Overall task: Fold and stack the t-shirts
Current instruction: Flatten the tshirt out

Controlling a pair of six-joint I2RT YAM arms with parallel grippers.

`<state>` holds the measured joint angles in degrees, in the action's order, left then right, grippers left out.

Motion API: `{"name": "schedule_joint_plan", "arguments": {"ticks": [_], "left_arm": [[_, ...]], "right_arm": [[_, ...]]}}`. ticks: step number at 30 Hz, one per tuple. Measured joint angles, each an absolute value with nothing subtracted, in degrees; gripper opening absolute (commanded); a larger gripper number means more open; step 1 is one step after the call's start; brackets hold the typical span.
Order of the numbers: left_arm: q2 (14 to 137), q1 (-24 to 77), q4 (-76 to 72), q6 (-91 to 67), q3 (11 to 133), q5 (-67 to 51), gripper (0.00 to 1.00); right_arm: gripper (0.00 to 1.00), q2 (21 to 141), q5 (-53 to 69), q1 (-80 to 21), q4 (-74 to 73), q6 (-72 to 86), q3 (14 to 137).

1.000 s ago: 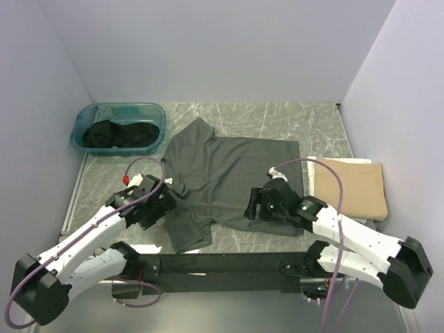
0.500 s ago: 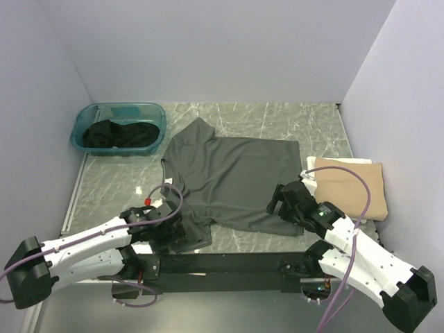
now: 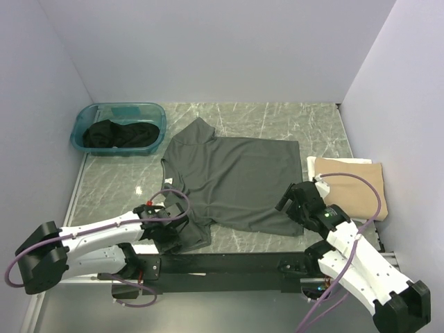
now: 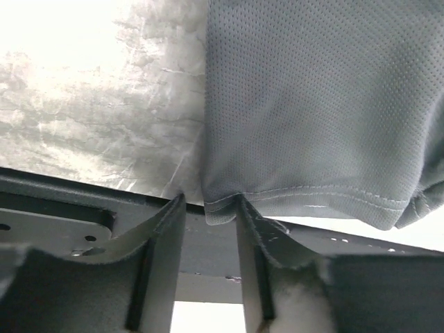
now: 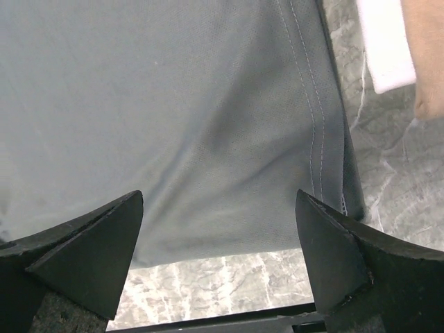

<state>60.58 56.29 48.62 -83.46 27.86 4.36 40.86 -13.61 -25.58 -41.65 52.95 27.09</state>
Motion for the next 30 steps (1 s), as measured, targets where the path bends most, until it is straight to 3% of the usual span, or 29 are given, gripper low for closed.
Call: {"name": "schedule_joint_plan", "arguments": {"ticks": [2, 3, 4, 9, 18, 30], "left_arm": [[61.82, 56.29, 49.15, -83.2, 28.25, 4.32, 0.21], [62.35, 56.29, 49.45, -83.07, 28.45, 4.19, 0.02], [62.89, 56.34, 49.52, -83.22, 28.73, 4.05, 0.01], [65.12, 55.94, 49.58, -82.56, 30.7, 6.31, 0.01], [57.25, 33.67, 46.89, -75.13, 31.62, 17.47, 0.01], [55.99, 31.05, 47.4, -74.83, 31.51, 22.02, 0.01]], "right_arm": [[0.96, 40.18, -13.41, -25.23, -41.67, 53.19, 27.03], [0.96, 39.97, -13.32, -25.1, -41.65, 53.28, 27.03], [0.96, 39.86, -13.21, -24.99, -41.65, 53.34, 27.0], [0.95, 40.1, -12.27, -24.69, -41.65, 53.56, 26.96], [0.92, 43.22, -10.57, -24.58, -46.28, 56.21, 26.96], [0.85, 39.35, -8.88, -24.53, -54.96, 64.9, 26.52]]}}
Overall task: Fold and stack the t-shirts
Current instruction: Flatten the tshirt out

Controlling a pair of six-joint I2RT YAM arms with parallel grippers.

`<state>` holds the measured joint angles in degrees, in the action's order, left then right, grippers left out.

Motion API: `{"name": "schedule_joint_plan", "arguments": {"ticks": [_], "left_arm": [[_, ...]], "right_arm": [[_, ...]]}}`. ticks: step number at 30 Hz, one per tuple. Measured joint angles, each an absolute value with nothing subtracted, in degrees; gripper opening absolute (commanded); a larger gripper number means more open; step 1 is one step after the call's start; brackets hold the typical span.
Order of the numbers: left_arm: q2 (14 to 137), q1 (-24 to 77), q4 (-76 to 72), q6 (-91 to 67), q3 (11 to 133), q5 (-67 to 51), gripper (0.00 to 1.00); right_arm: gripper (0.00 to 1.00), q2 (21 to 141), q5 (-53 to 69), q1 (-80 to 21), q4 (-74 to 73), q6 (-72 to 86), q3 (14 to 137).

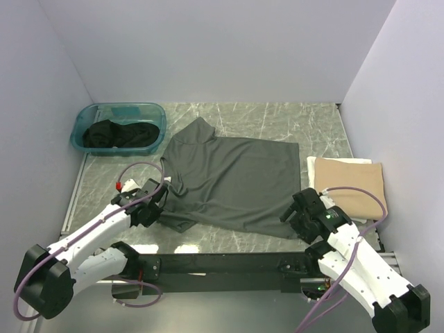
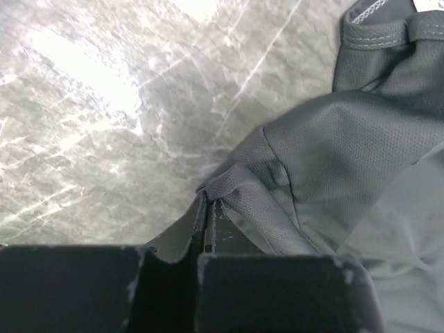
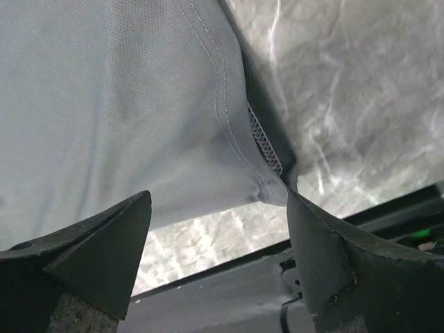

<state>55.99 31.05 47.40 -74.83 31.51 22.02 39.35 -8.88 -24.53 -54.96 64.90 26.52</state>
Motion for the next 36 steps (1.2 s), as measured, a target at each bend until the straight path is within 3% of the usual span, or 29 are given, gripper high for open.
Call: {"name": "schedule_joint_plan", "arguments": {"ticks": [9, 19, 27, 36], "left_arm": [[56.03, 28.8, 44.71, -73.45, 31.11, 22.68, 0.01], [54.3, 26.48, 44.07, -73.01, 31.11, 24.73, 0.01], [54.68, 20.97, 41.82, -71.48, 31.11, 26.46, 0.01], [55.22, 20.16, 39.38, -69.34, 30.96, 24.62, 0.01]], "right_arm": [[0.68, 39.59, -3.36, -24.53, -56.31, 68.34, 24.56], [0.66, 40.12, -0.36, -24.56, -57.1, 69.36, 23.16], [0.56, 43.62, 0.51, -24.93, -57.12, 67.81, 23.2], [0.55, 45.65, 3.53, -32.47, -57.12, 69.45, 23.2]]}}
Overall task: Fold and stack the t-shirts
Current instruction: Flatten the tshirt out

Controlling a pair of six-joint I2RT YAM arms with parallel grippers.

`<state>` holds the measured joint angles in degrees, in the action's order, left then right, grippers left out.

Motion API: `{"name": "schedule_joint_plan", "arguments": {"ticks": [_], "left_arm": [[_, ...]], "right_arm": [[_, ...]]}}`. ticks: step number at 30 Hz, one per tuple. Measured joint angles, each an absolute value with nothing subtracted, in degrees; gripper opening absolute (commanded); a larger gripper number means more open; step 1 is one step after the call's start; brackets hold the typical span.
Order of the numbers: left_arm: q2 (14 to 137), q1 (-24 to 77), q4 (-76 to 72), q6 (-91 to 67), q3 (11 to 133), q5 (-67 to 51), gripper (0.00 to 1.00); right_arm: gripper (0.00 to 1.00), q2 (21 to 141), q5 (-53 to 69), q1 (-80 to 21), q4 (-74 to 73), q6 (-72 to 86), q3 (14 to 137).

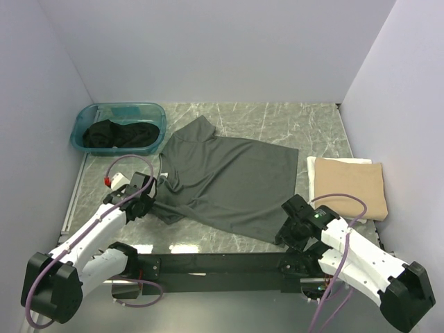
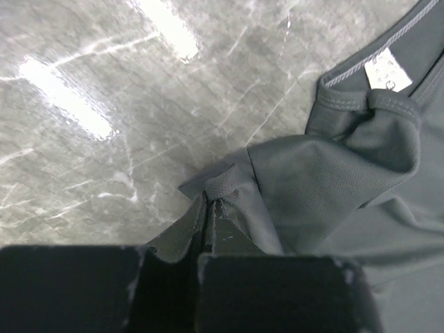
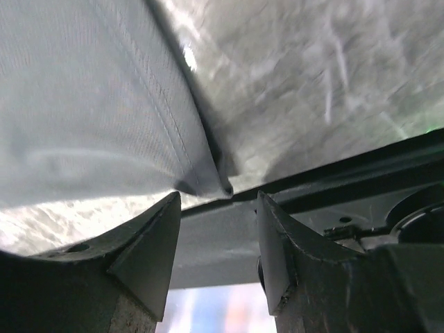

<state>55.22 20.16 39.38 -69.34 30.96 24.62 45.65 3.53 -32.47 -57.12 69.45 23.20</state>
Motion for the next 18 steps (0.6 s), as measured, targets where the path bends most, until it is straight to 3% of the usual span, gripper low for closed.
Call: {"name": "schedule_joint_plan", "arguments": {"ticks": [18], "left_arm": [[52.18, 20.16, 38.24, -68.31, 28.99, 21.04, 0.01]], "right_arm": [[0.49, 44.93, 5.3, -36.8, -55.02, 73.71, 20.97]]}}
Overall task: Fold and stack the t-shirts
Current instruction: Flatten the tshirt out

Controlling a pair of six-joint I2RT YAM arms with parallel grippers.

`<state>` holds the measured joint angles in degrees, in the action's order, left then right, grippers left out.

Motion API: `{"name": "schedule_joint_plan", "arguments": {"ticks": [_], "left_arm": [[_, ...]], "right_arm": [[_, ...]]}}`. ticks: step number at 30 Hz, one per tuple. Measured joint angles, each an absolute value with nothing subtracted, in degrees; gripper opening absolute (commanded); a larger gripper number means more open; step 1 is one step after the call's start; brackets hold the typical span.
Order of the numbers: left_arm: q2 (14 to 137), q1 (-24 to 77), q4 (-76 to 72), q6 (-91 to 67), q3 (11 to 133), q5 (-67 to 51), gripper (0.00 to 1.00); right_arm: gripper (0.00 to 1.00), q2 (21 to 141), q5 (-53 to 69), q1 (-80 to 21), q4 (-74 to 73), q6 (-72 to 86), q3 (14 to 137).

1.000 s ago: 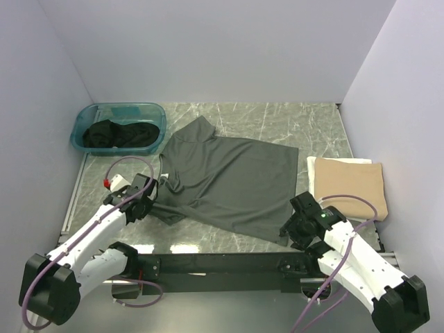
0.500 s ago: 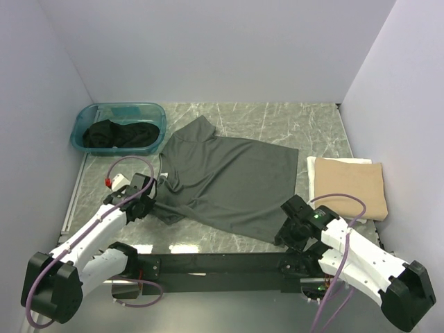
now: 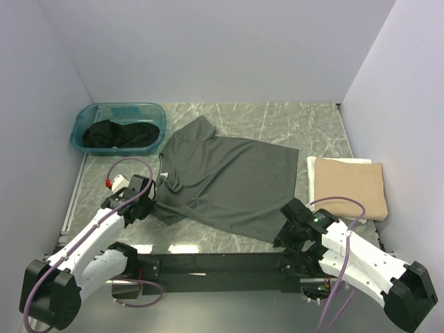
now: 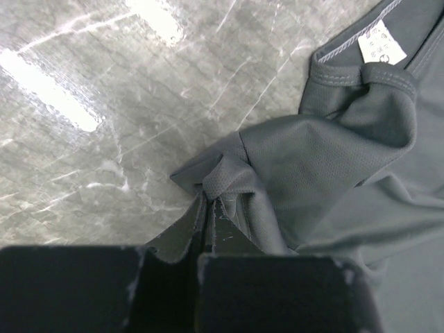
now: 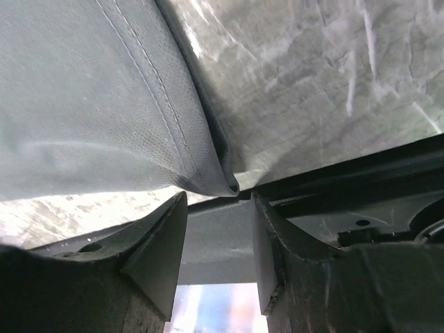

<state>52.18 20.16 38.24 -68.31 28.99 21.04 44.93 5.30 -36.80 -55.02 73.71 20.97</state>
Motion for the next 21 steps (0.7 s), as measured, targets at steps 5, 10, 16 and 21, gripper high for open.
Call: {"name": "schedule_joint_plan", "arguments": {"ticks": [5, 10, 16, 21], "left_arm": [[51.92, 20.16, 37.95, -68.25, 28.18, 20.16, 0.01], [51.88, 20.16, 37.95, -68.25, 28.18, 19.7, 0.01], [51.9, 20.16, 37.98, -68.18, 28.18, 19.51, 0.01], [51.92, 20.16, 37.95, -68.1, 28.18, 19.35, 0.01]], "right_arm": [[0.48, 45.39, 3.99, -36.88, -53.71, 73.97, 20.93], [0.4, 46.5, 4.45, -36.88, -53.17, 73.84, 20.93], [0.23, 47.0, 4.14, -36.88, -52.99, 73.6, 20.95], [0.06, 47.24, 3.4, -36.88, -51.51, 72.93, 20.82]]}}
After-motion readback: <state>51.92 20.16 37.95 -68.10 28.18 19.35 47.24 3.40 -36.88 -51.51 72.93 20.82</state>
